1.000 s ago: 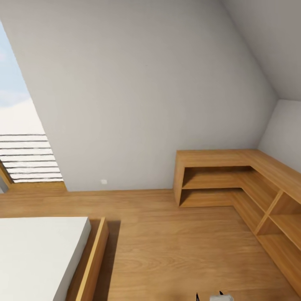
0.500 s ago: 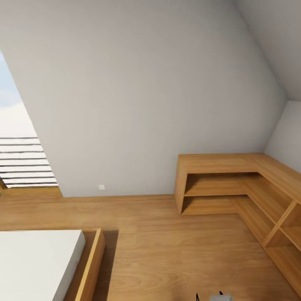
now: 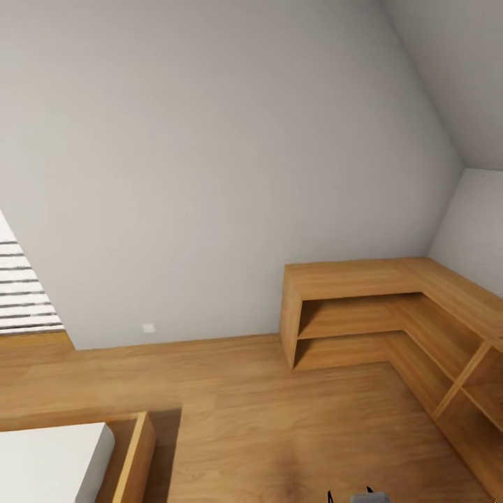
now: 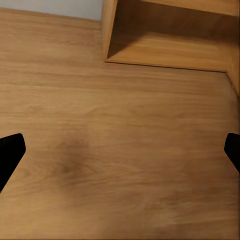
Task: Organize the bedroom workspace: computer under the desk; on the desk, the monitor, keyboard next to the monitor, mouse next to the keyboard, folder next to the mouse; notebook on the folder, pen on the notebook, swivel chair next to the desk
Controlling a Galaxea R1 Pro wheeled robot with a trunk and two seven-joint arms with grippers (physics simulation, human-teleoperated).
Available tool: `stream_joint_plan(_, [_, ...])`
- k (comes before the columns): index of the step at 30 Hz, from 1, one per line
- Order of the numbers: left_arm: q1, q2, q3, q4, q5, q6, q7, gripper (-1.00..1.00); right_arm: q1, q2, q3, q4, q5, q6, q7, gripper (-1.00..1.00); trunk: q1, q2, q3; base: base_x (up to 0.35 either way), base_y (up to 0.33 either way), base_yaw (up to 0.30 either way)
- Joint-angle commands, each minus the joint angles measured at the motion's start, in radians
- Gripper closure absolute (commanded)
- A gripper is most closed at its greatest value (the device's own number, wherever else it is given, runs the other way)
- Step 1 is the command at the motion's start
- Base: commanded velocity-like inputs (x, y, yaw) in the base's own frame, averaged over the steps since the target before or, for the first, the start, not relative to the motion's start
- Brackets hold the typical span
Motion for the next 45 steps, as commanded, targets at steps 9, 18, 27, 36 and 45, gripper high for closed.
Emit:
stream_joint_plan(9, [0.000,0.000,-0.008,0.000,0.004,-0.003,0.007,-1.00,-0.001,0.001,0.009,0.002,-0.003,-0.001,-0.006,-1.00,0.001,-0.001,-0.001,0.329,0.000,-0.261])
stream_joint_plan(18, [0.000,0.000,-0.008,0.000,0.004,-0.003,0.006,-1.00,-0.001,0.001,0.009,0.002,-0.003,-0.002,-0.006,-1.00,0.001,-0.001,-0.001,0.328,0.000,-0.262])
stream_joint_plan(27, [0.000,-0.001,-0.008,0.000,0.004,-0.003,0.004,-1.00,-0.001,0.001,0.009,0.002,-0.003,-0.003,-0.006,-1.00,0.001,-0.001,-0.001,0.328,0.000,-0.263])
stream_joint_plan(36, [0.000,0.000,-0.008,0.000,0.004,-0.003,0.006,-1.00,-0.001,0.001,0.009,0.002,-0.002,-0.003,-0.006,-1.00,0.001,-0.001,-0.001,0.328,0.000,-0.264])
stream_joint_plan(45, [0.000,0.000,-0.008,0.000,0.004,-0.003,0.006,-1.00,-0.001,0.002,0.009,0.002,0.000,-0.011,-0.006,-1.00,0.001,-0.001,-0.001,0.296,0.095,-0.264])
